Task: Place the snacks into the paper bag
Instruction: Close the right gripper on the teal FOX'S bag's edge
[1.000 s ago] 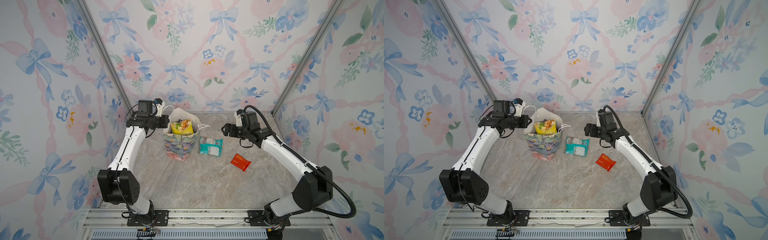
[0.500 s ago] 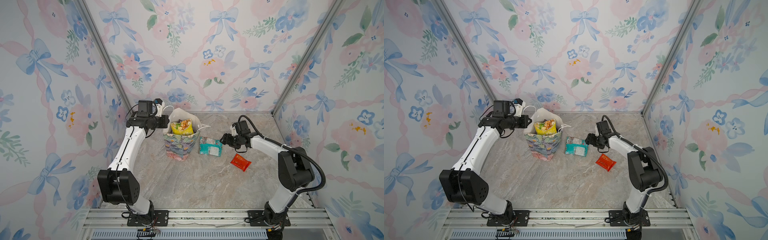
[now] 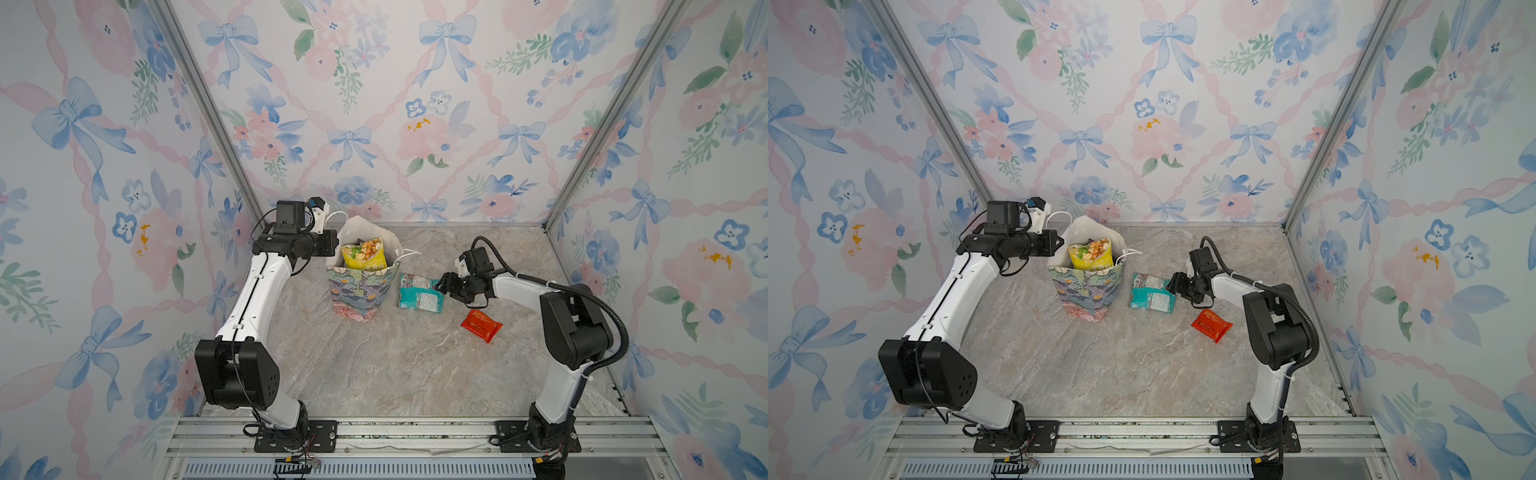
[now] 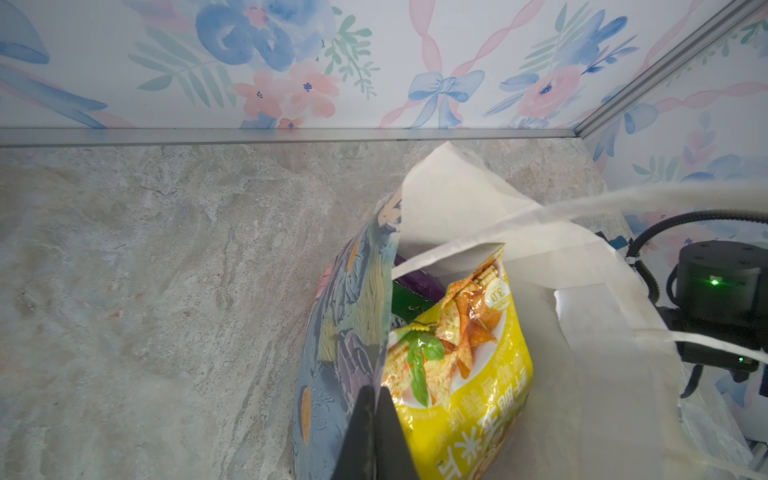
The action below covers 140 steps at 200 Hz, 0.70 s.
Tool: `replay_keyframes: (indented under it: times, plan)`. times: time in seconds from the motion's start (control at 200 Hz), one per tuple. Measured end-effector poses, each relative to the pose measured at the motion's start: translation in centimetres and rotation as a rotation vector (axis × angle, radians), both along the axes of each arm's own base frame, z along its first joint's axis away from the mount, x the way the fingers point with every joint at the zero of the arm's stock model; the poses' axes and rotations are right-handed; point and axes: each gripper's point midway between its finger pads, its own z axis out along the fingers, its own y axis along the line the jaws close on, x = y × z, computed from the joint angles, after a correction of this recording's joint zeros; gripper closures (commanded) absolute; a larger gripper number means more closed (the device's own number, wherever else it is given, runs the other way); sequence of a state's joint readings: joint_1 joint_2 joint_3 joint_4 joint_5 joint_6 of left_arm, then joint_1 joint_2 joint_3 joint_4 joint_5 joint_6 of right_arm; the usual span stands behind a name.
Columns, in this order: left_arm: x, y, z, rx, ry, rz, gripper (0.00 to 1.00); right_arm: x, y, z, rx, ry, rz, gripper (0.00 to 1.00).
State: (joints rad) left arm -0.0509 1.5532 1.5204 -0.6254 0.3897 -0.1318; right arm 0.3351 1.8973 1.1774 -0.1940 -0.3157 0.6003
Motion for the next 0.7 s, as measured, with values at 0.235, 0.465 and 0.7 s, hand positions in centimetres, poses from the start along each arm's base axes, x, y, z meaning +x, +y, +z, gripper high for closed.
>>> replay_keyframes:
  times: [0.235,0.465,0.7]
  plan:
    - [0.0,0.0,0.0,0.000,0.000,0.000,1.00,-0.1,1.0,-1.0,0.022,0.018,0.002,0.44]
    - [0.0,0.0,0.0,0.000,0.000,0.000,1.00,0.2,2.1,-1.4,0.056,0.019,-0.001,0.64]
    - [0.0,0.0,0.0,0.000,0.000,0.000,1.00,0.5,2.4,-1.4,0.074,0.010,-0.005,0.91]
